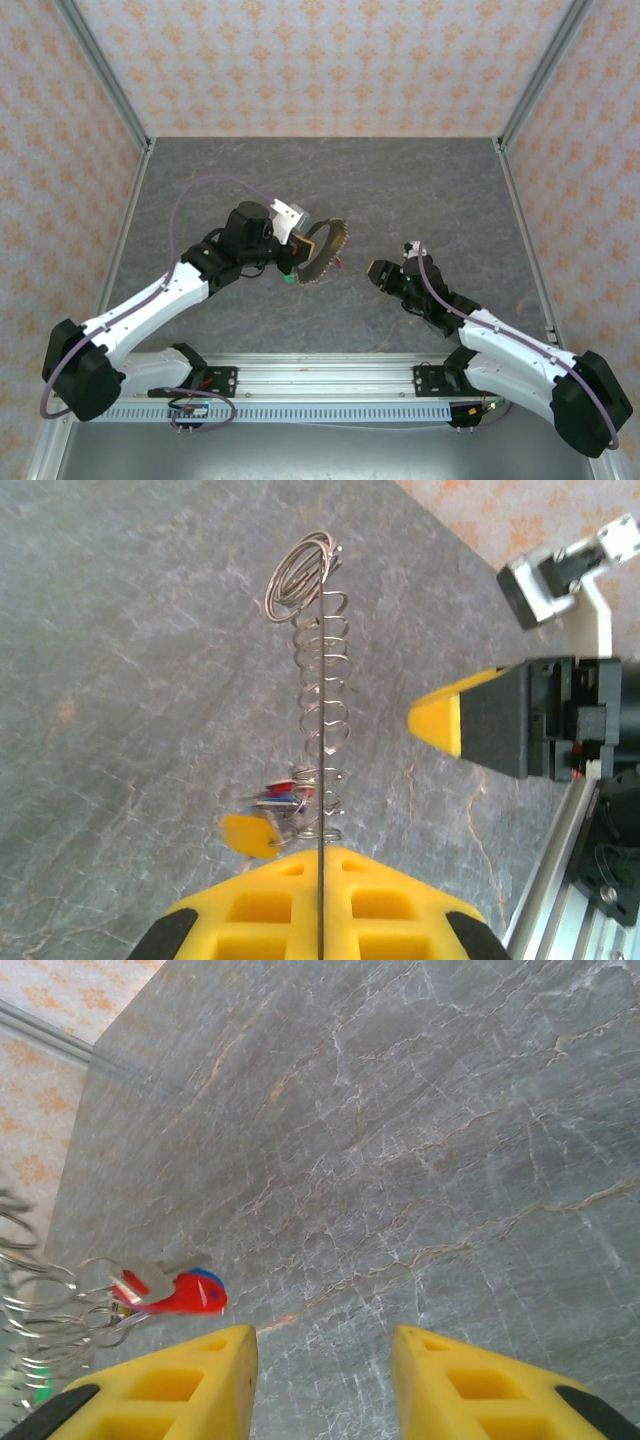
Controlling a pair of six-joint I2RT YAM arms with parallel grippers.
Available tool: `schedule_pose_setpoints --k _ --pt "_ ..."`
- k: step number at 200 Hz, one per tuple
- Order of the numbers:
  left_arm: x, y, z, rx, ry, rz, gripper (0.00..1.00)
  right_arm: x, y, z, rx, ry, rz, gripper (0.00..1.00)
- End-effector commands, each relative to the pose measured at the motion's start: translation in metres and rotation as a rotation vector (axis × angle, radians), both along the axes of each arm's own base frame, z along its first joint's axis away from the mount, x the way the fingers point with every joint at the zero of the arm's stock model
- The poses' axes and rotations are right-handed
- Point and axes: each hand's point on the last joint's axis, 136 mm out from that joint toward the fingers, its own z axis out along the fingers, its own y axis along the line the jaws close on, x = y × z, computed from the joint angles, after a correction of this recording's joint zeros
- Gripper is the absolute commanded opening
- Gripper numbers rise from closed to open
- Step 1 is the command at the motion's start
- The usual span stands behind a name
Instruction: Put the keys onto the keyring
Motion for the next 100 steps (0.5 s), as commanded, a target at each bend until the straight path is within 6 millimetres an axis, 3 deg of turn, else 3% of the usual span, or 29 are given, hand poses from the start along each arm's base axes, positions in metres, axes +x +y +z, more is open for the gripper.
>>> schedule_pose_setpoints --k 1,53,100 --pt "-0.002 -0.013 0.006 -0.045 -0.001 -0.07 0.0 0.005 -0.01 0.004 -0.053 -0.036 -0.03 0.4" --pt "-0.021 -0.047 0.003 -0.119 0.116 -0.231 0.0 0.008 -0.025 0.007 -0.097 -0.065 -0.091 0.4" --pt "0.016 -0.023 -0.067 -0.029 0.271 0.019 0.0 0.009 -0.033 0.007 -0.113 -0.062 -0.122 0.4"
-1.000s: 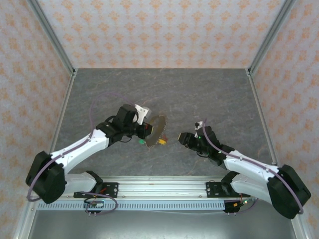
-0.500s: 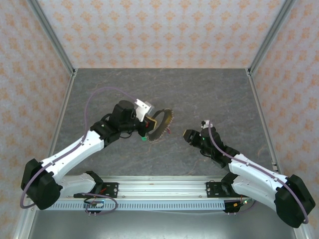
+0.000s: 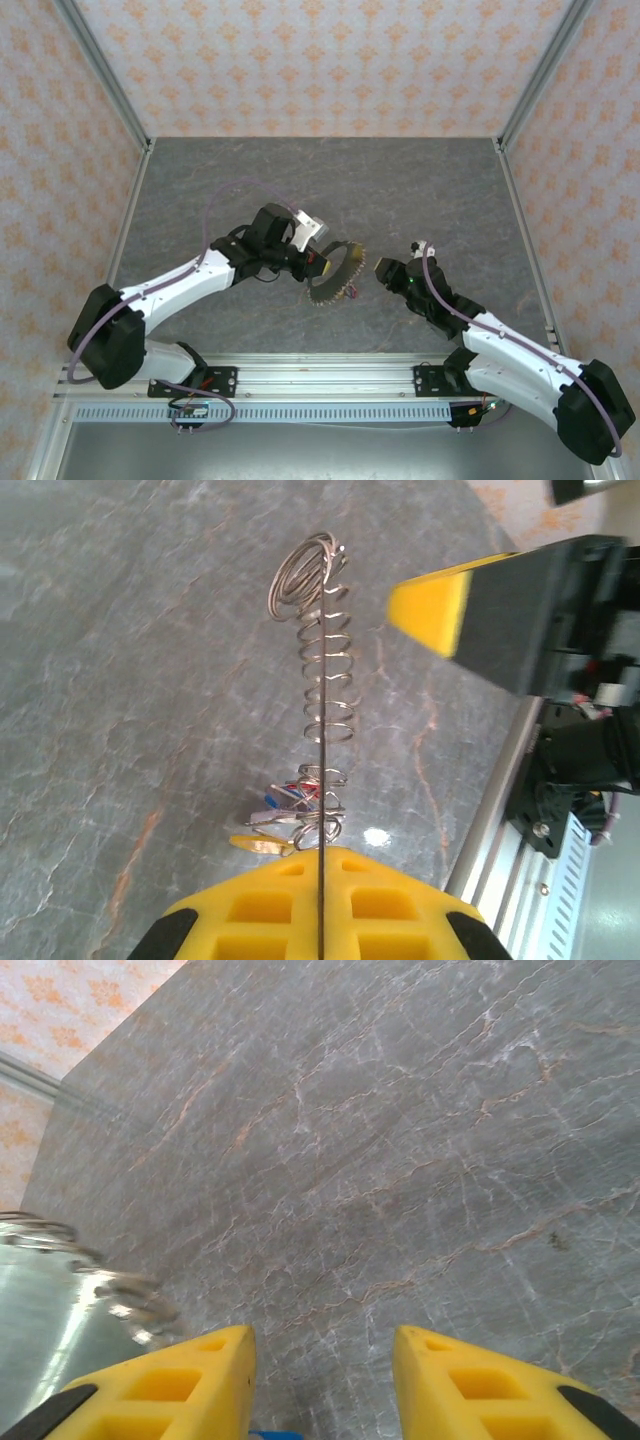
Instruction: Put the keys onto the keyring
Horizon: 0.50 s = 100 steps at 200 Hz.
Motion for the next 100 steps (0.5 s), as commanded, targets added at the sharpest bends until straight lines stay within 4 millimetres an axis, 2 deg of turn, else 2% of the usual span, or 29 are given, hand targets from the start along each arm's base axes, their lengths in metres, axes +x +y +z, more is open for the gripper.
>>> schedule_pose_setpoints --k 1,26,58,90,100 --pt "0.028 0.009 -0.016 -0.005 0.029 0.13 0.0 0.004 -0.011 0.003 -0.038 -0.013 -0.042 0.4" --pt "0.046 0.022 -0.025 0.0 -0.019 0.222 0.0 0.004 -0.012 0.003 -0.047 -0.008 -0.044 0.4" --pt "0.064 0.037 -0.045 0.031 0.014 0.274 0.0 0.005 -0.011 0.002 -0.045 -0.002 -0.043 0.41" --pt "0.077 0.058 -0.058 0.051 0.036 0.338 0.06 0.006 -0.01 0.001 -0.051 0.005 -0.037 0.41" --pt "0.079 0.064 -0.058 0.049 0.041 0.356 0.13 0.006 -0.012 0.0 -0.064 0.005 -0.036 0.41"
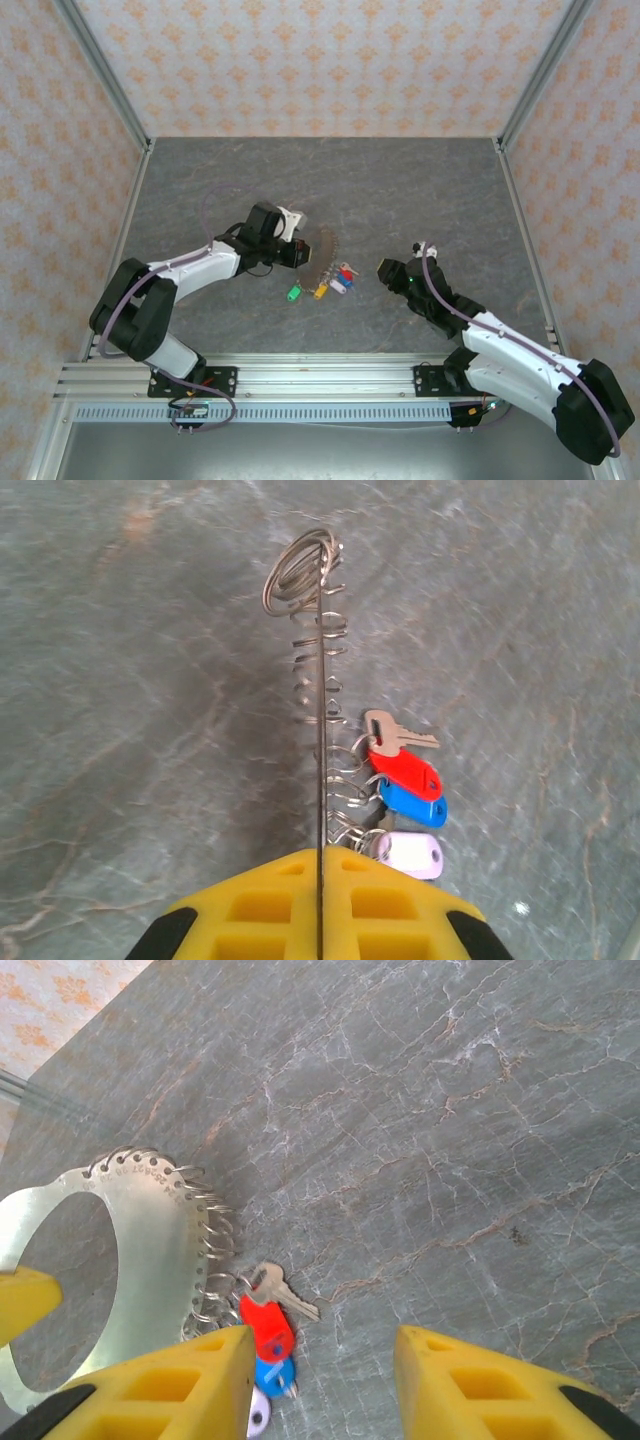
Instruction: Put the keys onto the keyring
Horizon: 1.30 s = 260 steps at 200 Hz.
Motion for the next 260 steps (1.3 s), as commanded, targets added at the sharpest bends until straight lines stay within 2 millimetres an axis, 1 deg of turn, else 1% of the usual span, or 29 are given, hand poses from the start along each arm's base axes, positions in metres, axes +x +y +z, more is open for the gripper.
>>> schedule_pose_setpoints --k 1,6,17,26,37,58,74,86,100,123,131,136,143,147,152,159,165,172,176,188,198,212,231,236,242,260 --pt "0.016 0.013 0.007 -0.012 -0.048 0.06 0.14 0.006 -0.004 0.009 -0.034 -0.021 -0.012 0.41" --pt "0.017 0.016 0.007 -0.011 -0.046 0.067 0.18 0.007 -0.005 0.01 -0.043 -0.024 -0.01 0.41" --pt "0.018 0.023 0.007 0.004 -0.047 0.09 0.21 0.008 -0.007 0.011 -0.066 -0.03 -0.01 0.42" --pt "0.018 0.031 0.007 0.024 -0.051 0.117 0.26 0.01 -0.009 0.014 -0.091 -0.037 -0.011 0.43" --pt "0.019 0.042 0.008 0.038 -0.058 0.148 0.29 0.012 -0.017 0.017 -0.136 -0.043 -0.03 0.43" --pt "0.02 0.067 0.014 0.07 -0.078 0.236 0.32 0.021 -0.032 0.035 -0.237 -0.088 -0.065 0.46" --pt "0.02 0.087 0.022 0.109 -0.117 0.313 0.36 0.028 -0.047 0.054 -0.329 -0.148 -0.104 0.54" --pt "0.019 0.103 0.029 0.151 -0.151 0.373 0.41 0.034 -0.063 0.067 -0.41 -0.194 -0.168 0.62" --pt "0.016 0.122 0.036 0.206 -0.185 0.438 0.47 0.041 -0.084 0.076 -0.494 -0.23 -0.238 0.68" --pt "0.011 0.146 0.047 0.267 -0.236 0.511 0.57 0.051 -0.111 0.079 -0.581 -0.263 -0.303 0.71" --pt "0.009 0.153 0.051 0.285 -0.256 0.536 0.61 0.053 -0.118 0.076 -0.615 -0.27 -0.313 0.72" --pt "0.008 0.158 0.053 0.298 -0.268 0.551 0.64 0.056 -0.122 0.077 -0.629 -0.292 -0.324 0.72" --pt "0.007 0.165 0.055 0.317 -0.284 0.575 0.7 0.057 -0.128 0.07 -0.653 -0.302 -0.332 0.75" --pt "0.007 0.169 0.057 0.328 -0.297 0.588 0.72 0.059 -0.133 0.069 -0.655 -0.32 -0.351 0.77" --pt "0.006 0.174 0.058 0.351 -0.309 0.604 0.74 0.059 -0.14 0.067 -0.669 -0.305 -0.375 0.77" --pt "0.005 0.185 0.061 0.386 -0.332 0.642 0.76 0.061 -0.145 0.068 -0.68 -0.306 -0.385 0.77" --pt "0.004 0.194 0.064 0.412 -0.35 0.675 0.78 0.064 -0.144 0.065 -0.697 -0.312 -0.356 0.77" --pt "0.002 0.205 0.066 0.441 -0.365 0.72 0.87 0.068 -0.144 0.061 -0.717 -0.326 -0.33 0.77" --pt "0.001 0.211 0.067 0.454 -0.371 0.745 0.89 0.07 -0.144 0.058 -0.73 -0.332 -0.315 0.77" --pt "0.0 0.225 0.07 0.483 -0.389 0.79 0.91 0.075 -0.146 0.043 -0.743 -0.337 -0.294 0.77" --pt "-0.001 0.232 0.071 0.514 -0.41 0.802 0.91 0.08 -0.147 0.032 -0.737 -0.323 -0.281 0.77" --pt "-0.002 0.241 0.075 0.569 -0.457 0.811 0.91 0.085 -0.141 0.014 -0.708 -0.302 -0.214 0.77" --pt "-0.007 0.252 0.078 0.635 -0.529 0.824 0.91 0.096 -0.129 0.013 -0.695 -0.323 -0.135 0.76" --pt "-0.009 0.254 0.078 0.645 -0.546 0.83 0.91 0.098 -0.127 0.018 -0.687 -0.355 -0.133 0.76" --pt "-0.011 0.257 0.079 0.647 -0.562 0.843 0.91 0.101 -0.126 0.014 -0.689 -0.364 -0.125 0.77" --pt "-0.012 0.254 0.073 0.617 -0.602 0.83 0.92 0.112 -0.124 0.015 -0.675 -0.4 -0.105 0.77"
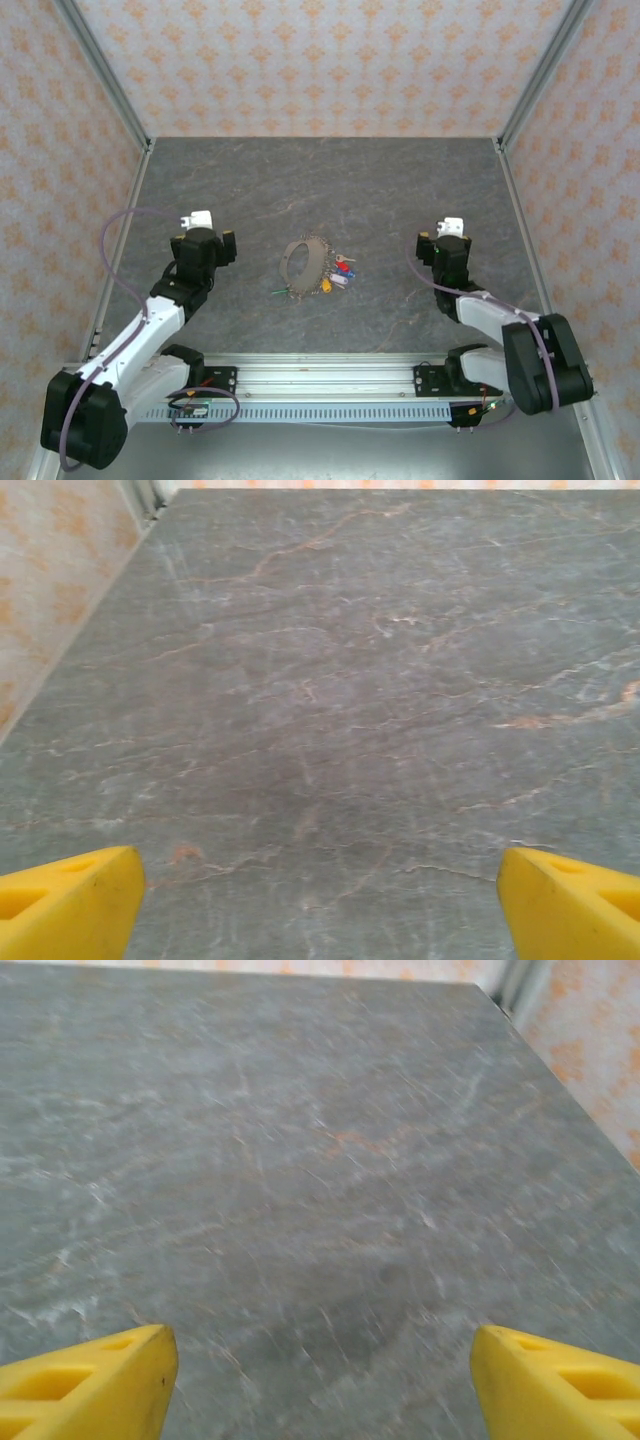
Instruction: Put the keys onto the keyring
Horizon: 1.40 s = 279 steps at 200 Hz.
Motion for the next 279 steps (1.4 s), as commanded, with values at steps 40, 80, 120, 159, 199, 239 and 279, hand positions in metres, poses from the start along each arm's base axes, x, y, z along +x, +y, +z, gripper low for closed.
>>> schedule_pose_setpoints --k 40,80,120,159,199,239,279 --pt "0.002 0.013 0.008 0.079 -0.135 0.031 0.94 0.032 -0.002 0.006 0.13 -0.111 0.087 0.77" --pt "0.014 -0.002 0.009 0.063 -0.171 -0.057 0.95 0.043 -0.018 -0.01 0.131 -0.072 -0.005 0.75" --pt "0.031 -0.021 -0.01 0.084 -0.142 -0.171 0.95 0.048 -0.043 -0.01 0.133 -0.079 -0.161 0.99" --pt "0.05 -0.032 -0.027 0.09 -0.114 -0.223 0.95 0.05 -0.033 -0.01 0.135 -0.061 -0.099 0.99" --pt "0.067 -0.032 -0.028 0.093 -0.126 -0.259 0.95 0.05 -0.032 -0.01 0.136 -0.061 -0.093 0.99" --pt "0.083 -0.012 -0.054 -0.052 -0.144 -0.276 0.99 0.049 -0.032 -0.011 0.136 -0.058 -0.093 0.99" --pt "0.088 0.016 -0.056 -0.059 -0.113 -0.105 1.0 0.05 -0.032 -0.01 0.137 -0.06 -0.092 0.99"
